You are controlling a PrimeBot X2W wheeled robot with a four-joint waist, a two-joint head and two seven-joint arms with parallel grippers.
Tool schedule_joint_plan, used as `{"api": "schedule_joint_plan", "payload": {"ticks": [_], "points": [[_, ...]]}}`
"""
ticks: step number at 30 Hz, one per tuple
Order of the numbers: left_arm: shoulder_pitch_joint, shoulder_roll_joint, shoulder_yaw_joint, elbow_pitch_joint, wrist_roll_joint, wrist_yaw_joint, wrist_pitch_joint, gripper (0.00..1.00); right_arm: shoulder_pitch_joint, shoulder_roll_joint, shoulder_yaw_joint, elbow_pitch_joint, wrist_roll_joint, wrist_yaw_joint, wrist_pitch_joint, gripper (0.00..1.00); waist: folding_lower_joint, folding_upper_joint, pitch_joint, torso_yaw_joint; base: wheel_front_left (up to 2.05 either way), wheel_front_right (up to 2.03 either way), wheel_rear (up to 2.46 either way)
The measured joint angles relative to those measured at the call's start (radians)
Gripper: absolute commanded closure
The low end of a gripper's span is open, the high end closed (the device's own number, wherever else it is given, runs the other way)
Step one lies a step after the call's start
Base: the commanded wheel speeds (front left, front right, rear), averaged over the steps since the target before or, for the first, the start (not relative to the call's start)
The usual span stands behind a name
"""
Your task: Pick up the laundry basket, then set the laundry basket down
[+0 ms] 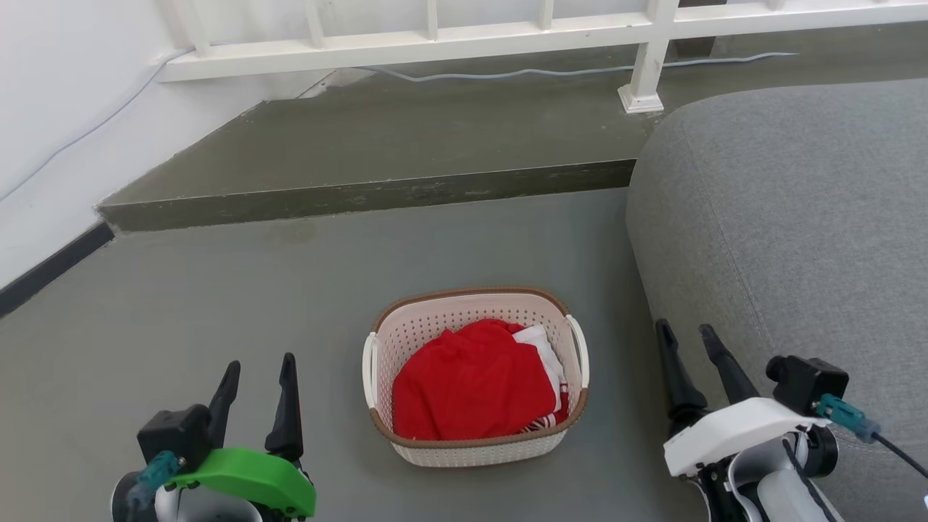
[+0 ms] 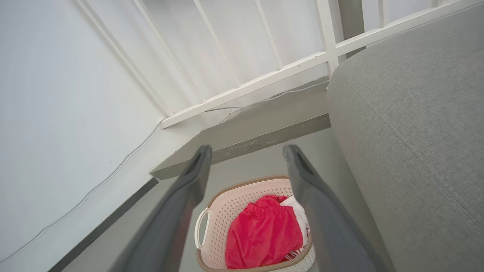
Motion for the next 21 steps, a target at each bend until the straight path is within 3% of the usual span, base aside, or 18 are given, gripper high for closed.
{"api": "schedule_joint_plan", "payload": {"ticks": [21], "points": [[0.040,-0.004,-0.031,-0.015,0.184,0.040,-0.066,0.00,0.031,0.003,0.050,-0.036,-0.234,-0.043,-0.056,0.00,0.0000,0.0000,-0.005,-0.002,0.00,0.00,0.00]]}}
